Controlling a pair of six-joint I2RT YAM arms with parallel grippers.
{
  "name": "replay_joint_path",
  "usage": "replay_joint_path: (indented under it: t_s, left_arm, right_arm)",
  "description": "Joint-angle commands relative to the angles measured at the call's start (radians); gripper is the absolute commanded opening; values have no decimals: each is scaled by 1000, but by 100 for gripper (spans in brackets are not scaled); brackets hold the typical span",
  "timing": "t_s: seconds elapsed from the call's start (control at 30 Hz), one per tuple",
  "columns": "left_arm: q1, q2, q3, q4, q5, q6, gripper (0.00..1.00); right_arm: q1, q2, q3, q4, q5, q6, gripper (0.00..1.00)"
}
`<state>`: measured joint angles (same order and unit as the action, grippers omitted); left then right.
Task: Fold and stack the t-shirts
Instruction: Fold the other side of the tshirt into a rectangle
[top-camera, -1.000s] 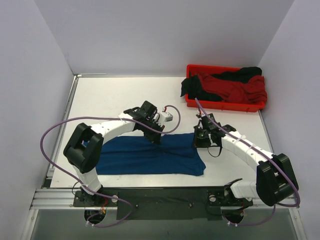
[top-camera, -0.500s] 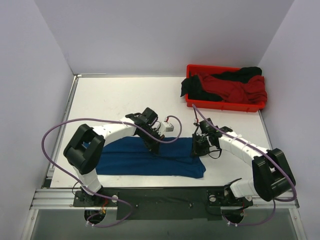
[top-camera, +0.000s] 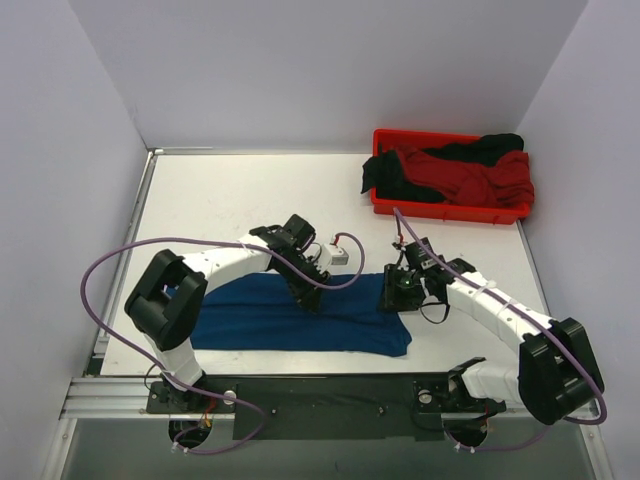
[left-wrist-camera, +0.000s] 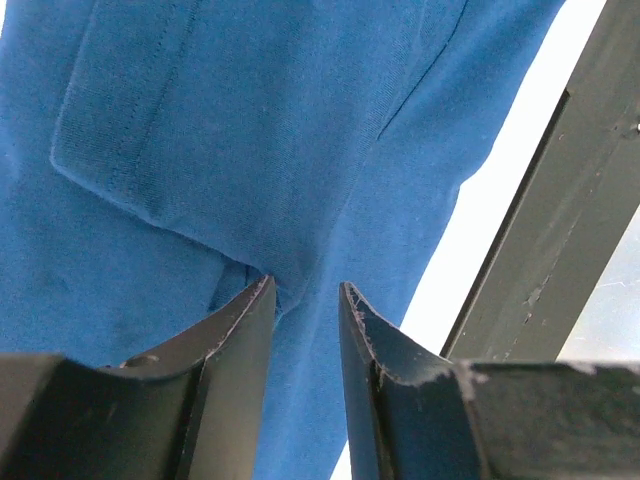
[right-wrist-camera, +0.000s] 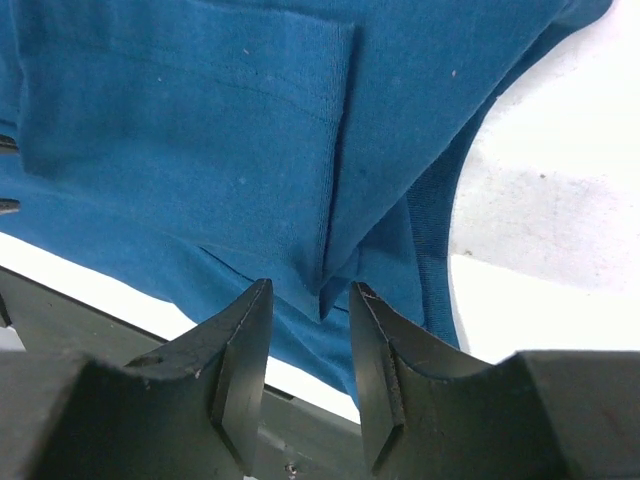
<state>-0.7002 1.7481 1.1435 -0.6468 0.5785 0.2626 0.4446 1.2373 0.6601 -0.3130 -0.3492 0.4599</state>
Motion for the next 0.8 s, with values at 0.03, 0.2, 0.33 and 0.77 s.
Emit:
replay_joint_path:
  t_s: [0.03, 0.2, 0.33, 0.77]
  left_arm:
    - [7, 17, 32, 79, 27, -63, 42]
    - [-7, 53, 10, 99, -8, -89, 10]
    - [-8, 19, 15, 75, 32, -80, 0]
    - [-7, 2, -50, 62, -8, -54, 0]
  right_arm:
    - [20, 40, -51, 46, -25, 57, 33]
    - [48, 74, -53, 54, -36, 62, 7]
    - [43, 34, -39, 2, -8, 46, 0]
    - [23, 39, -43, -100, -14, 8, 0]
